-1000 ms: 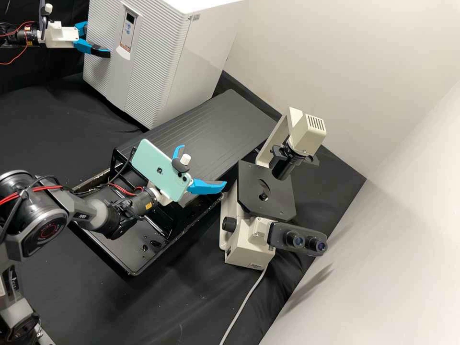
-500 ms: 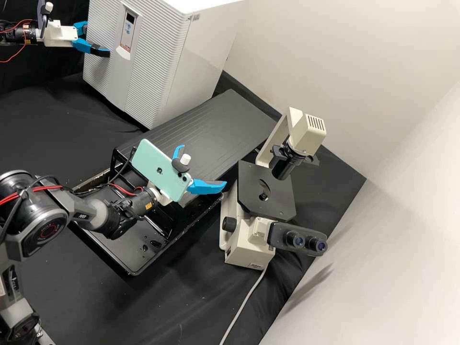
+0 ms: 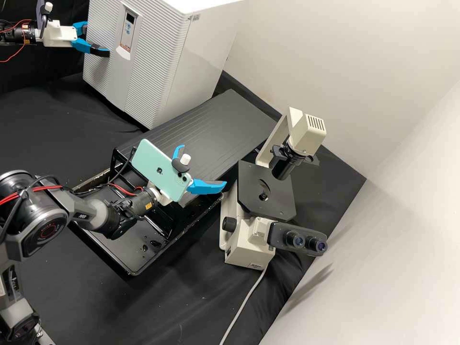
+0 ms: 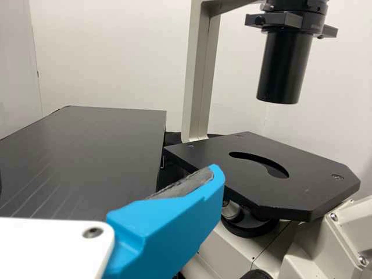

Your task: Open the incubator door

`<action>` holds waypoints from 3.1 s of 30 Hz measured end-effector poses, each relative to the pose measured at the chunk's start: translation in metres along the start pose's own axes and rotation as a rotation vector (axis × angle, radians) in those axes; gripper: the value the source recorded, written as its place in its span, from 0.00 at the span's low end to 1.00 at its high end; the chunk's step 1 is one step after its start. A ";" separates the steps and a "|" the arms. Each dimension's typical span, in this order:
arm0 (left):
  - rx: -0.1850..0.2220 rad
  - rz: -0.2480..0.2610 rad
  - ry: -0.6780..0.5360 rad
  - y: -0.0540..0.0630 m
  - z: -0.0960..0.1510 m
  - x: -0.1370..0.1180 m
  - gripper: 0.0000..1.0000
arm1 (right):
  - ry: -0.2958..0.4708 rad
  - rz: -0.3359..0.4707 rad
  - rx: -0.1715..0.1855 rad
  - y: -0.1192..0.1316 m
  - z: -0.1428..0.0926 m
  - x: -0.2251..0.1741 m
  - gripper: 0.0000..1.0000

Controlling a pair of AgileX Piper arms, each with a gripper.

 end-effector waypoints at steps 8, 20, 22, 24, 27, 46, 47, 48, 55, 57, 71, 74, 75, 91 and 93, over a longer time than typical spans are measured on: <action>0.014 -0.027 0.025 0.005 0.009 -0.004 0.00 | 0.000 0.000 0.000 0.000 0.000 0.000 1.00; 0.021 -0.031 0.027 0.004 0.011 -0.005 0.00 | 0.000 0.000 0.000 0.000 0.000 0.000 1.00; 0.023 -0.030 0.026 0.006 0.012 -0.006 0.00 | 0.000 0.000 0.000 0.000 0.000 0.000 1.00; 0.022 -0.032 0.027 0.005 0.012 -0.006 0.00 | 0.000 0.000 0.000 0.000 0.000 0.000 1.00; 0.030 -0.033 0.027 0.005 0.013 -0.006 0.00 | 0.000 0.000 0.000 0.000 0.000 0.000 1.00; 0.113 -0.114 0.096 0.021 0.040 -0.025 0.00 | 0.000 0.000 0.000 0.000 0.000 0.000 1.00; 0.116 -0.115 0.095 0.021 0.041 -0.025 0.00 | 0.000 0.000 0.000 0.000 0.000 0.000 1.00; 0.118 -0.115 0.095 0.021 0.041 -0.025 0.00 | 0.000 0.000 0.000 0.000 0.000 0.000 1.00; 0.120 -0.115 0.097 0.021 0.040 -0.025 0.00 | 0.000 0.000 0.000 0.000 0.000 0.000 1.00; 0.120 -0.115 0.097 0.021 0.040 -0.025 0.00 | 0.000 0.000 0.000 0.000 0.000 0.000 1.00; 0.163 -0.166 0.120 0.028 0.070 -0.046 0.00 | 0.000 0.000 0.000 0.000 0.000 0.000 1.00; 0.182 -0.177 0.127 0.030 0.077 -0.050 0.00 | 0.000 0.000 0.000 0.000 0.000 0.000 1.00; 0.187 -0.181 0.128 0.029 0.078 -0.052 0.00 | 0.000 0.000 0.000 0.000 0.000 0.000 1.00; 0.194 -0.175 0.145 0.027 0.084 -0.057 0.00 | 0.000 0.000 0.000 0.000 0.000 0.000 1.00; 0.199 -0.173 0.143 0.028 0.087 -0.059 0.00 | 0.000 0.000 0.000 0.000 0.000 0.000 1.00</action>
